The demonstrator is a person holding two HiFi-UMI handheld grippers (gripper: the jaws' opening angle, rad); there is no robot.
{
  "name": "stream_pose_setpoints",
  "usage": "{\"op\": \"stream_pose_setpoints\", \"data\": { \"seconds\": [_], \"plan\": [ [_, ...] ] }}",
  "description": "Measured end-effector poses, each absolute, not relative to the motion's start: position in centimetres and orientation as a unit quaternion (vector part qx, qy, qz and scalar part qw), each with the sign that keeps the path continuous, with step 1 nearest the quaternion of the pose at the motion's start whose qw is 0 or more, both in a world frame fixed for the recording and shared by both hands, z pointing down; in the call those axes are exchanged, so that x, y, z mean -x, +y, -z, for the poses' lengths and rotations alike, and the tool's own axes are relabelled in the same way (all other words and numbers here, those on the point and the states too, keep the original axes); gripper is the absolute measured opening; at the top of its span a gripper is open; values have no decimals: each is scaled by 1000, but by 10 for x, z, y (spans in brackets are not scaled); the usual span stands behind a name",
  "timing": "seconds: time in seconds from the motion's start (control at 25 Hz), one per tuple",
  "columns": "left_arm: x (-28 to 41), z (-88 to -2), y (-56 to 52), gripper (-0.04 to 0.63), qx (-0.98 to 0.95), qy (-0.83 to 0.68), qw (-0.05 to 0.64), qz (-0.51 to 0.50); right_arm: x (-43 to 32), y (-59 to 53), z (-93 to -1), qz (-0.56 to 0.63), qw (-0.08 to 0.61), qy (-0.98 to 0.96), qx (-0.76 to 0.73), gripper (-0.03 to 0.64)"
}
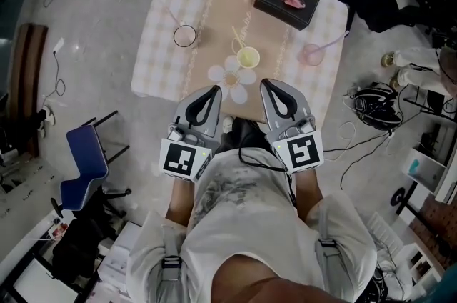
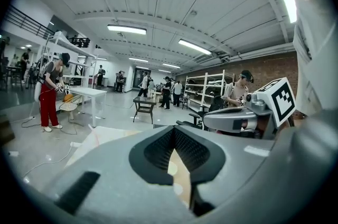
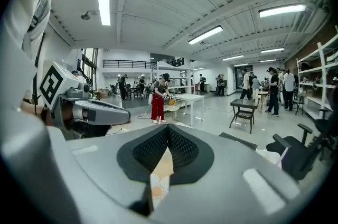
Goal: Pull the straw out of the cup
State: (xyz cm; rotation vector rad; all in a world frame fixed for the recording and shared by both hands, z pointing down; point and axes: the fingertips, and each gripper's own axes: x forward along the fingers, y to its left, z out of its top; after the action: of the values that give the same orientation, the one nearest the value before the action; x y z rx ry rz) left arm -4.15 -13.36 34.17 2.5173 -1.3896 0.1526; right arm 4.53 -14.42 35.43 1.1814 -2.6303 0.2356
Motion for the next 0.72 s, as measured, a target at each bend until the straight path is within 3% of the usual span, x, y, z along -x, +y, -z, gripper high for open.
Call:
{"op": "stream_pose_setpoints", "data": {
  "seconds": [0.24,0.72],
  "plan": [
    [30,-356,-150,6,-863,-478,147,-72,-48,-169,-352,-74,91,-907,-404,11],
    [18,-377,-167,6,-860,-476,158,-98,-52,-183,-374,-92,99,-911,-390,11]
  ]
}}
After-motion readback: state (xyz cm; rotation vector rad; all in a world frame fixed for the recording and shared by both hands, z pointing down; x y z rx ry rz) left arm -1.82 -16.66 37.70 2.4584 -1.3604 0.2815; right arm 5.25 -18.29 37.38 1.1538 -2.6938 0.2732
